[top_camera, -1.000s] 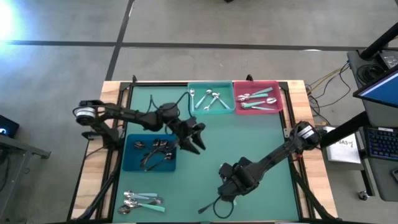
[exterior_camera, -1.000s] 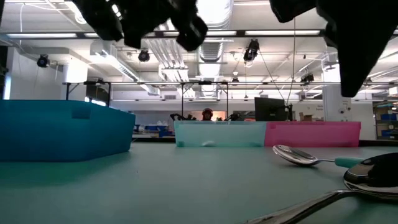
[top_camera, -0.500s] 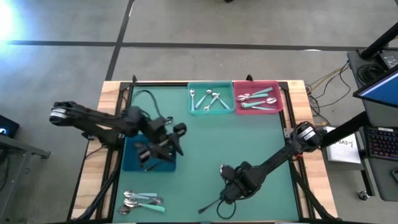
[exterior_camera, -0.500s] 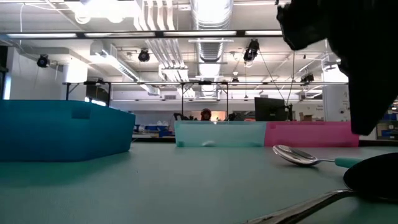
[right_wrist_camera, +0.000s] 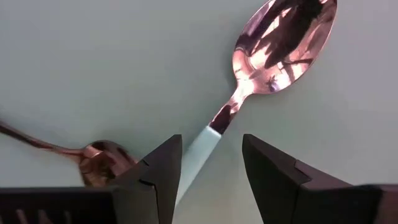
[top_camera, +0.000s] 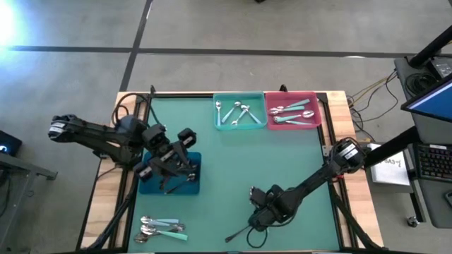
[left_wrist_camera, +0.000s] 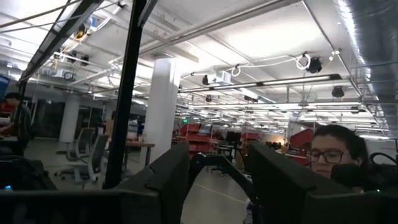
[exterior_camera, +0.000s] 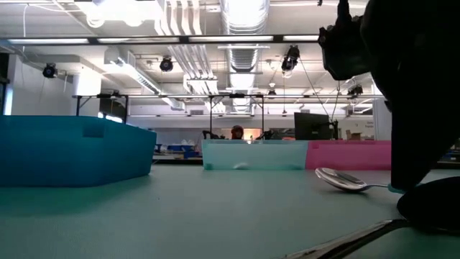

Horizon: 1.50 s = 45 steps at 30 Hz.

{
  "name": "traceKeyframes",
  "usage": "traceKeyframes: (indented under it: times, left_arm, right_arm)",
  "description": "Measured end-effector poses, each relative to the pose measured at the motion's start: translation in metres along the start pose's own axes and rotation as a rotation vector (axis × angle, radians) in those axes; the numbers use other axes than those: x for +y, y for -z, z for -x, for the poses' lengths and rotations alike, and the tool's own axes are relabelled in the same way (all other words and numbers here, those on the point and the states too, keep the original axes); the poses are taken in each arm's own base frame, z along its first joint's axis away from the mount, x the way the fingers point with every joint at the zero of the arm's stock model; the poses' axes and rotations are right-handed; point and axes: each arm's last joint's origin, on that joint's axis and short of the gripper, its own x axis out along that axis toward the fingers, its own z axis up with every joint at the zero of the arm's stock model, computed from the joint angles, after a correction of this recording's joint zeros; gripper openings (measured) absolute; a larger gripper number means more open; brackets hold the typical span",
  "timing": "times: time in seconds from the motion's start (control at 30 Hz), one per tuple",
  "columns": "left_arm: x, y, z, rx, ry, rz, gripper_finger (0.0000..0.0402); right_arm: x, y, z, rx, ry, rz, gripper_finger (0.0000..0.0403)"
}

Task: Sort silverware by color (type)
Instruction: Put the right blue spoon into the light blue bin, then put the bottom right black spoon into the dark blue bin

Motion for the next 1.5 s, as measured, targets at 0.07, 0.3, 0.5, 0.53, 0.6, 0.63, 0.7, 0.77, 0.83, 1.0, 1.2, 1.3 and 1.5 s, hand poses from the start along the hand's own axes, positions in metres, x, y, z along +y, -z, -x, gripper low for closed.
traceKeyframes:
  times: [0.07, 0.3, 0.5, 0.53, 0.6, 0.63, 0.7, 0.77, 0.83, 1.0, 1.2, 1.3, 1.5]
  left_arm:
    - [0.001, 0.001, 0.0, 0.004, -0.002, -0.01, 0.015]
    - [0.0, -0.002, -0.001, -0.012, 0.006, -0.066, 0.015]
    - [-0.004, -0.01, -0.006, 0.002, 0.108, -0.087, 0.015]
    - [-0.003, -0.008, -0.008, 0.022, 0.15, -0.098, 0.015]
    - [0.0, -0.005, -0.013, 0.05, 0.193, -0.118, 0.015]
    - [0.002, -0.003, -0.016, 0.058, 0.198, -0.117, 0.015]
    - [0.008, 0.002, -0.023, 0.079, 0.195, -0.079, 0.015]
    - [0.016, 0.01, -0.03, 0.125, 0.177, -0.034, 0.015]
    - [0.024, 0.02, -0.037, 0.181, 0.127, 0.021, 0.015]
    - [0.03, 0.037, -0.04, 0.291, -0.017, 0.014, 0.015]
    - [0.015, 0.05, -0.024, 0.372, -0.147, -0.045, 0.015]
    - [0.009, 0.063, -0.013, 0.392, -0.249, -0.057, 0.015]
    - [0.009, 0.103, 0.016, 0.445, -0.48, -0.095, 0.015]
  right_arm:
    - [-0.002, 0.001, -0.002, 0.0, 0.007, 0.008, 0.0153]
    - [-0.015, 0.006, -0.012, -0.001, 0.052, 0.018, 0.0092]
    - [-0.019, 0.008, -0.015, 0.01, 0.065, 0.057, 0.0031]
    - [-0.019, 0.008, -0.015, 0.012, 0.065, 0.067, 0.0027]
    - [-0.02, 0.007, -0.016, 0.018, 0.063, 0.068, 0.0027]
    - [-0.02, 0.007, -0.016, 0.024, 0.062, 0.07, 0.0027]
    - [-0.02, 0.005, -0.016, 0.03, 0.058, 0.071, 0.0027]
    - [-0.02, 0.005, -0.017, 0.036, 0.056, 0.08, 0.0027]
    - [-0.02, 0.005, -0.016, 0.041, 0.051, 0.085, 0.0027]
    - [-0.02, 0.003, -0.008, 0.005, 0.037, 0.103, 0.0026]
    - [-0.024, -0.007, 0.012, -0.132, 0.038, 0.157, 0.0026]
    - [-0.026, -0.017, 0.024, -0.21, 0.035, 0.18, 0.0026]
    - [-0.028, -0.043, 0.056, -0.462, 0.009, 0.22, 0.0026]
